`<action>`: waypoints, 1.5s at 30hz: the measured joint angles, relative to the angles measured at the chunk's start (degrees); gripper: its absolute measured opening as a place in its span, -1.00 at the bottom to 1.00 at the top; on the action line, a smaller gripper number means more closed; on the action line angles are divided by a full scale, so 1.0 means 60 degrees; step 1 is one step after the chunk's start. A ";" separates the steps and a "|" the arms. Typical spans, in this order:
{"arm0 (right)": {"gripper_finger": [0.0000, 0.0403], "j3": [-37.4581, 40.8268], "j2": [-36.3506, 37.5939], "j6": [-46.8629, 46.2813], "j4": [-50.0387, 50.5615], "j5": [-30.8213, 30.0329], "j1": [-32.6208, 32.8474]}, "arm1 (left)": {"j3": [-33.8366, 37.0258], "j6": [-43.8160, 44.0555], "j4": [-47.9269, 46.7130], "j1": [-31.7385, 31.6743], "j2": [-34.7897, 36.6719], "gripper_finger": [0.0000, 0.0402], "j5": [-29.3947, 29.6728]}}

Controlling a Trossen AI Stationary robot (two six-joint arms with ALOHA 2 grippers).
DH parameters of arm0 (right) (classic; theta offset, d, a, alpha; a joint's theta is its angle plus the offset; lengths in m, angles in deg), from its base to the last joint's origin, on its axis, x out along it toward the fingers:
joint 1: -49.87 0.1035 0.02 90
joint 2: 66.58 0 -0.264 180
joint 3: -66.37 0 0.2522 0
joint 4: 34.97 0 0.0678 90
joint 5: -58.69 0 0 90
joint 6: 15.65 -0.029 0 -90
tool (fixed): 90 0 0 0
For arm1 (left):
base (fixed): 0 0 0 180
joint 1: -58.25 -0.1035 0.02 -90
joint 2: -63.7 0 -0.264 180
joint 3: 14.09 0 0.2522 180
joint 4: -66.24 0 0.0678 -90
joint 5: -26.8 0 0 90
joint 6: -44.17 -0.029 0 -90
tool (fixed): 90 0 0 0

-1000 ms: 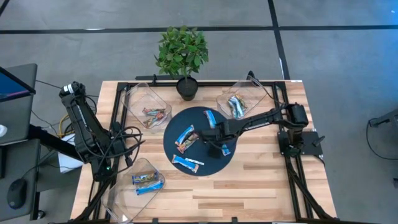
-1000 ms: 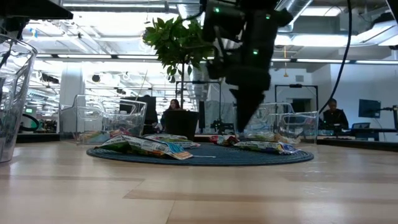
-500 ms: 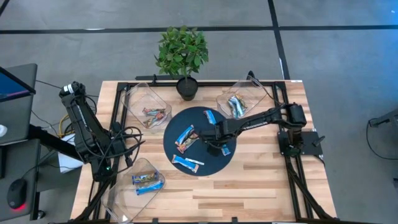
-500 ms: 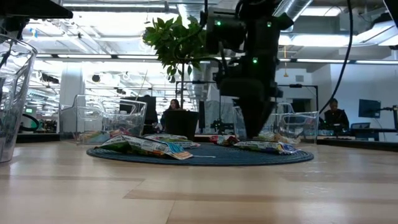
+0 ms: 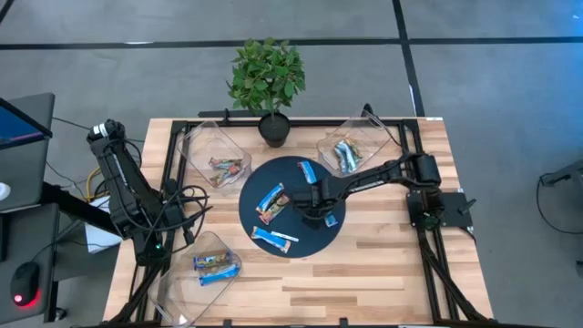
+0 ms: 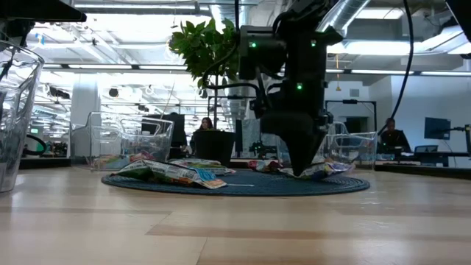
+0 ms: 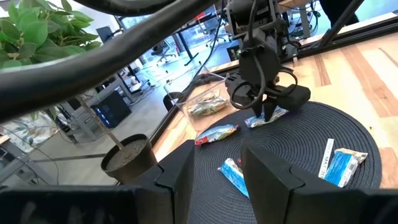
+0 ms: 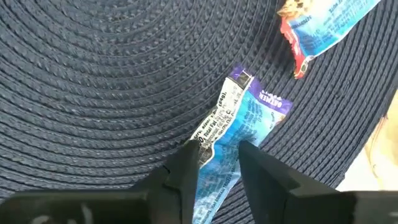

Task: Pick and place Granola Bars by type
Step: Put the yellow granola bar into the top right bin

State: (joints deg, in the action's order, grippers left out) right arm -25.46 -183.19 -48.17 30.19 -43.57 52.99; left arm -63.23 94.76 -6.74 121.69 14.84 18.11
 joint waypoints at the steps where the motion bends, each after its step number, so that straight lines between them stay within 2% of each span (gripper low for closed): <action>1: -0.51 0.0004 -0.0007 0.0022 -0.0003 -0.0089 0.0042 | 0.0000 0.0000 0.0000 0.0000 0.0000 -0.37 0.0012; 8: -0.95 -0.0456 -0.0087 0.0720 0.0144 -0.0469 0.0351 | 0.0000 0.0000 0.0000 0.0000 0.0000 -0.37 0.0034; 16: -0.99 -0.1440 -0.0098 0.1813 0.0025 -0.1104 0.0647 | 0.0000 -0.0004 -0.0004 0.0004 0.0000 -0.37 0.0030; 21: -0.99 -0.2126 -0.0087 0.3687 -0.1256 -0.1275 0.0793 | 0.0000 -0.0004 -0.0007 0.0002 0.0000 -0.37 0.0051; 24: -0.99 -0.2259 -0.0080 0.5357 -0.3112 -0.0773 0.0786 | 0.0000 -0.0004 -0.0007 0.0001 0.0000 -0.37 0.0070; 28: -0.99 -0.2277 -0.0207 0.7094 -0.5432 0.0637 0.0620 | 0.0000 -0.0004 -0.0007 0.0003 0.0000 -0.37 0.0067; 30: -0.99 -0.2263 -0.0313 0.7519 -0.5981 0.1279 0.0518 | 0.0000 -0.0004 -0.0007 0.0004 0.0000 -0.37 0.0056; 33: -1.00 -0.2285 -0.0460 0.7537 -0.6326 0.1567 0.0381 | 0.0000 -0.0004 -0.0020 0.0003 0.0000 -0.37 0.0019; 37: -0.89 -0.2227 -0.0714 0.7432 -0.6234 0.1955 0.0215 | 0.0004 -0.0004 -0.0033 0.0004 -0.0001 -0.37 -0.0006; 39: -0.77 -0.2298 -0.0938 0.7420 -0.6617 0.2239 0.0164 | 0.0004 -0.0004 -0.0033 0.0000 0.0000 -0.37 -0.0006; 45: -0.35 -0.2268 -0.1028 0.7262 -0.6171 0.2180 0.0000 | 0.0004 0.0005 -0.0027 0.0003 -0.0004 -0.37 -0.0012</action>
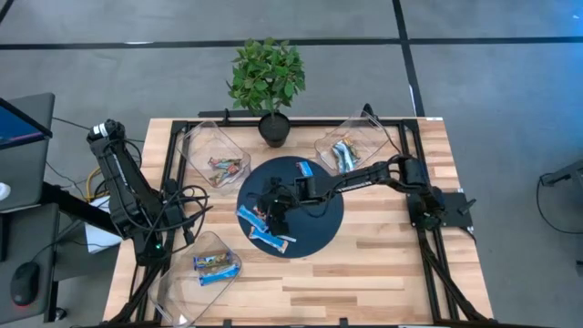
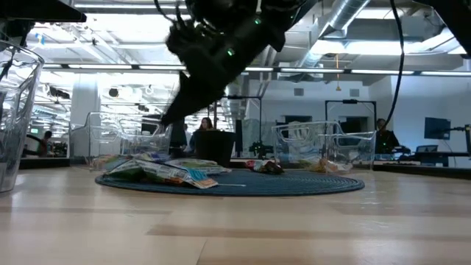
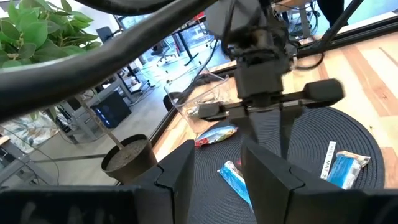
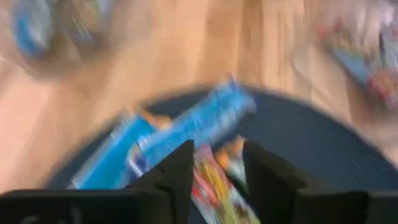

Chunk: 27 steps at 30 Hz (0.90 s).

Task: Pick and place Granola Bars by type
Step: Put the yellow granola bar into the top right bin

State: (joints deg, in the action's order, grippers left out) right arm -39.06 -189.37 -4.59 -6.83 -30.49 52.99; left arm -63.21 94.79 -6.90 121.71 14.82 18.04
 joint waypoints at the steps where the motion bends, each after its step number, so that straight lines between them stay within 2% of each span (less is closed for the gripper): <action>1: -0.28 0.0024 0.0028 0.0007 0.0203 -0.0048 -0.0028 | 0.0000 0.0015 -0.0006 -0.0002 0.0001 -0.37 -0.0013; 6: -0.07 0.0000 0.0464 0.0279 0.0926 -0.0188 -0.0032 | 0.0000 -0.0306 0.0280 -0.0074 -0.0131 -0.37 -0.0924; 10: -0.01 0.0025 0.0853 0.0414 0.1881 -0.0175 -0.0021 | 0.0000 -0.2060 0.1666 -0.0612 -0.0592 -0.38 -0.1790; 17: -0.07 0.0006 0.1736 0.0890 0.2147 -0.0184 0.0072 | 0.0000 -0.6736 0.5085 -0.2841 -0.1128 -0.38 -0.5284; 24: -0.17 0.0012 0.2632 0.1418 0.2991 -0.0172 0.0171 | 0.0000 -0.8941 0.5992 -0.5543 -0.1129 -0.38 -0.8507; 27: -0.22 0.0410 0.3158 0.1437 0.3151 -0.0184 0.0073 | 0.0000 -0.9743 0.6357 -0.6661 -0.1229 -0.38 -0.9809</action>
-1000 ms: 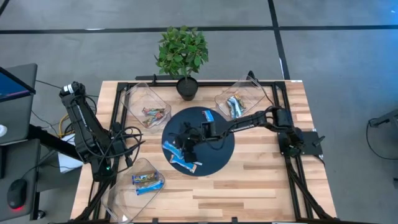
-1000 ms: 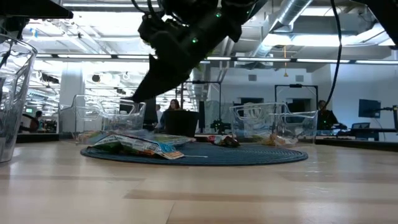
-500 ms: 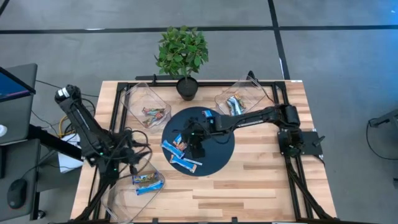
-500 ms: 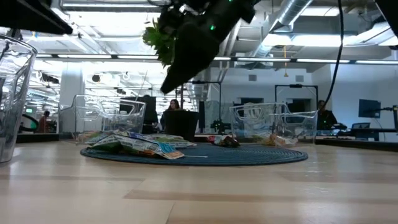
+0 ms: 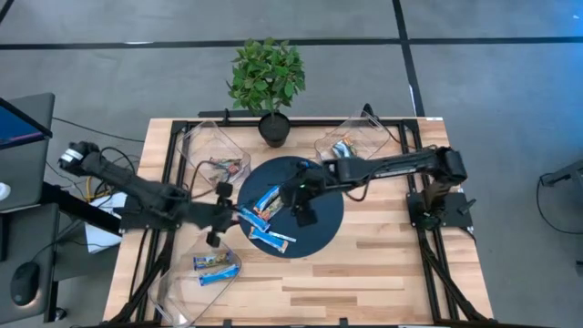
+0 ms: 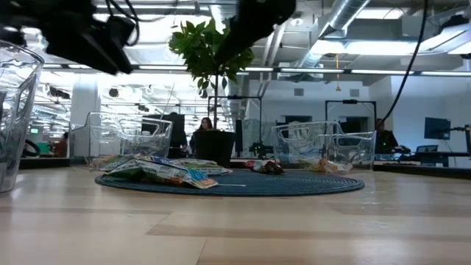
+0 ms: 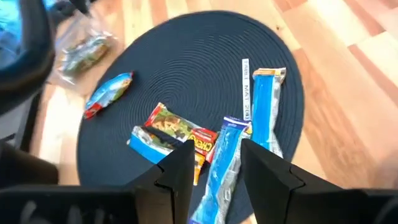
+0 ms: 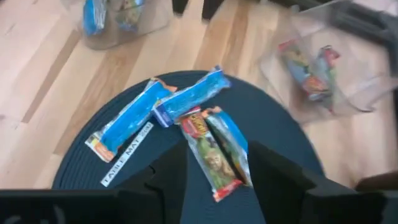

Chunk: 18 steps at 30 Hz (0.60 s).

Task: Pick and place Granola Bars by type
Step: Put the yellow granola bar into the top right bin

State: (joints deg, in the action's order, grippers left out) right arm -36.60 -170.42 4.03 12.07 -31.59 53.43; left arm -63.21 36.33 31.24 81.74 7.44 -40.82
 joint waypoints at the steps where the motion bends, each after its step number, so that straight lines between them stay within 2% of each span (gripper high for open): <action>1: -0.23 0.0221 0.0238 0.0031 -0.0132 -0.0003 -0.0043 | 0.0000 -0.0239 0.0039 -0.0330 -0.0040 -0.38 -0.0382; 6: -0.33 0.1845 0.1822 0.0350 -0.1325 -0.0497 -0.0326 | -0.0011 -0.0999 0.0086 -0.1728 -0.0540 -0.38 -0.2221; 8: -0.37 0.2664 0.2560 0.0374 -0.1827 -0.0505 -0.0477 | -0.0011 -0.1238 0.0223 -0.2090 -0.0908 -0.38 -0.2635; 12: -0.43 0.4414 0.3963 0.0245 -0.3326 -0.0487 -0.0631 | -0.0068 -0.1611 0.0311 -0.2536 -0.1827 -0.38 -0.2918; 18: -0.44 0.6971 0.5544 0.0228 -0.6038 -0.0456 -0.0496 | -0.0719 -0.1853 0.0137 -0.2642 -0.3331 -0.37 -0.2944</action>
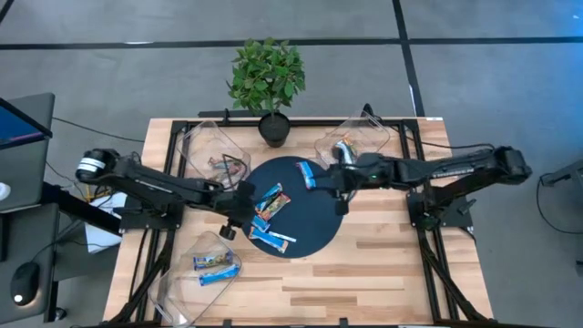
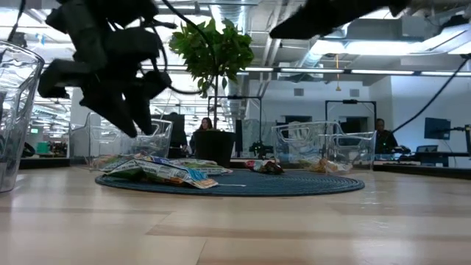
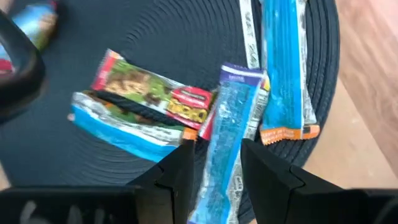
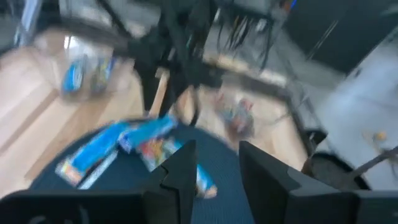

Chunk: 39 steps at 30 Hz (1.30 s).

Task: Pick and place Granola Bars by type
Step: Put the yellow granola bar into the top right bin

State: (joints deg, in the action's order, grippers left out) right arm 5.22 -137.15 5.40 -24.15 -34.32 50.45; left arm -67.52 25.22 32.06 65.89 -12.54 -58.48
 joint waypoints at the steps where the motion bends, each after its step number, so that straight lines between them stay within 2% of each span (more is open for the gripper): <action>1: -0.44 0.0365 0.0221 -0.0002 -0.0475 0.0003 0.0023 | -0.0138 -0.0001 -0.0120 0.0000 -0.0252 -0.38 -0.0002; 9: -0.44 0.2559 0.1450 0.0063 -0.3038 -0.0001 0.0459 | -0.1220 -0.0070 -0.1131 0.0001 -0.2013 -0.38 -0.0236; 14: -0.44 0.3213 0.1734 0.0064 -0.3439 -0.0308 0.0829 | -0.1754 -0.0070 -0.1703 0.0001 -0.2669 -0.37 -0.0169; 20: -0.44 0.3448 0.1710 0.0065 -0.3484 -0.1103 0.1284 | -0.2211 -0.0049 -0.2320 0.0004 -0.2764 -0.39 0.0111; 28: -0.44 0.3448 0.1710 0.0067 -0.3674 -0.1270 0.1579 | -0.2319 0.0091 -0.2547 0.0004 -0.2747 -0.80 -0.0188; 31: -0.44 0.3448 0.1710 0.0068 -0.3721 -0.1270 0.1677 | -0.2319 0.0073 -0.2721 0.0004 -0.2747 -0.89 -0.0232; 35: -0.44 0.3448 0.1710 0.0067 -0.3743 -0.1265 0.1723 | -0.2316 0.0043 -0.2908 0.0004 -0.2747 -0.82 -0.0082; 39: -0.44 0.3448 0.1710 0.0067 -0.3759 -0.1269 0.1716 | -0.2316 0.0040 -0.2901 0.0004 -0.2748 -0.60 0.0172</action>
State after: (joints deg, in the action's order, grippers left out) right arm 25.91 -126.89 5.80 -46.71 -41.94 60.74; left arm -81.41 25.45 14.66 65.91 -29.03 -57.45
